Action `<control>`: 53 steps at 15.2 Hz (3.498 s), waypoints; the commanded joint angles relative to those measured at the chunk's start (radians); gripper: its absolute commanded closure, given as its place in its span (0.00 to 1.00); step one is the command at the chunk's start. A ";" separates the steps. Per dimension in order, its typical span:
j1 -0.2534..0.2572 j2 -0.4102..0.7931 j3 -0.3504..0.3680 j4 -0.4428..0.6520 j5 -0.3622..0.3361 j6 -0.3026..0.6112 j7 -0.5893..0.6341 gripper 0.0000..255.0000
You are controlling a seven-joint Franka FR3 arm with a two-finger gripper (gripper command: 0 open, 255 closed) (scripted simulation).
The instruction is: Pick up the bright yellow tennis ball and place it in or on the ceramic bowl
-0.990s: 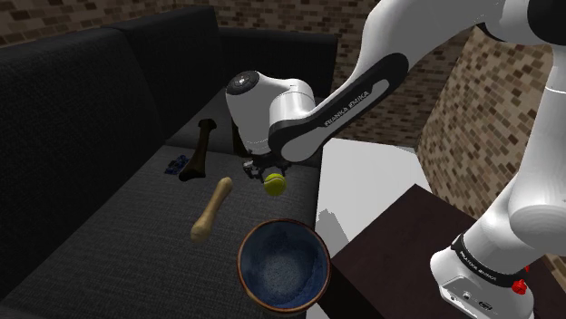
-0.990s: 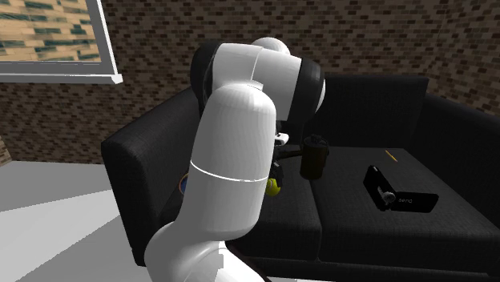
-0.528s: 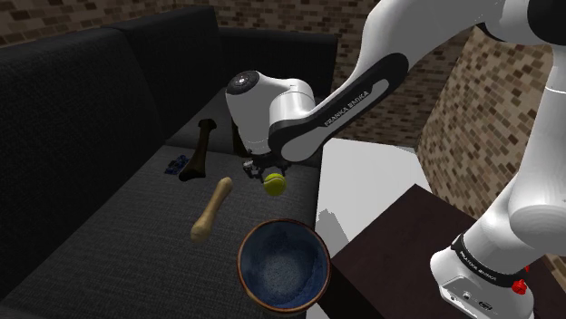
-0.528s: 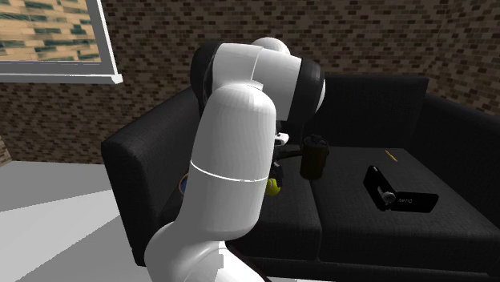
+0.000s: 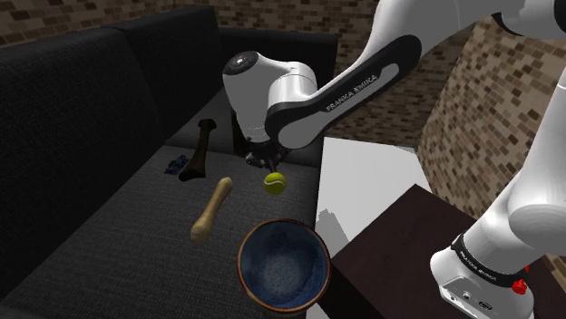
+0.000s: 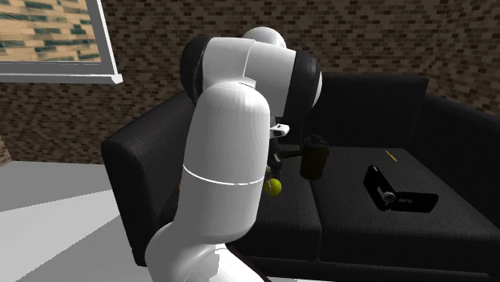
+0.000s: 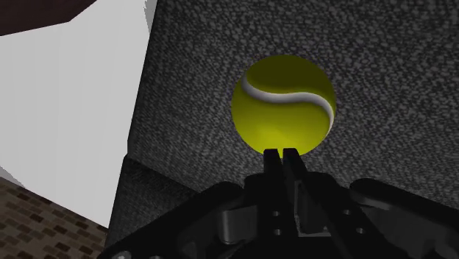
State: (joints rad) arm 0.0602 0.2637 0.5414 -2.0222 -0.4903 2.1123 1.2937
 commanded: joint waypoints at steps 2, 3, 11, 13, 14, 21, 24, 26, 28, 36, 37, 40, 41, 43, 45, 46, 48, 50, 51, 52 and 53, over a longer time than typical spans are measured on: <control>0.000 -0.008 0.003 0.005 0.008 -0.012 -0.006 1.00; 0.000 -0.008 0.003 0.005 0.008 -0.012 -0.006 0.00; -0.106 -0.130 -0.009 -0.366 0.187 0.590 0.178 0.00; -0.097 -0.098 -0.025 -0.359 0.144 0.608 0.209 0.00; -0.093 -0.089 -0.030 -0.357 0.132 0.613 0.217 0.00; -0.093 -0.089 -0.031 -0.357 0.132 0.613 0.217 0.00; -0.093 -0.089 -0.031 -0.357 0.132 0.613 0.217 1.00; -0.093 -0.089 -0.031 -0.357 0.132 0.613 0.217 1.00; -0.093 -0.089 -0.031 -0.357 0.132 0.613 0.217 1.00; -0.116 -0.154 0.004 -0.353 0.227 0.558 0.145 1.00; -0.118 -0.166 0.009 -0.351 0.245 0.547 0.131 1.00; -0.124 -0.203 0.020 -0.344 0.296 0.511 0.093 1.00; -0.126 -0.215 0.023 -0.341 0.312 0.499 0.081 1.00; -0.127 -0.239 0.026 -0.334 0.341 0.474 0.058 1.00; -0.127 -0.261 0.028 -0.326 0.368 0.449 0.038 1.00; -0.127 -0.272 0.028 -0.322 0.380 0.436 0.029 1.00; -0.126 -0.293 0.028 -0.313 0.403 0.410 0.011 1.00; -0.125 -0.312 0.027 -0.302 0.424 0.383 -0.005 1.00; -0.124 -0.322 0.026 -0.297 0.433 0.370 -0.012 1.00; -0.124 -0.331 0.025 -0.291 0.442 0.356 -0.019 1.00; -0.123 -0.340 0.024 -0.285 0.450 0.343 -0.026 1.00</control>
State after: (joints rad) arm -0.0639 -0.0687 0.5648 -2.3153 -0.0470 2.4702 1.2716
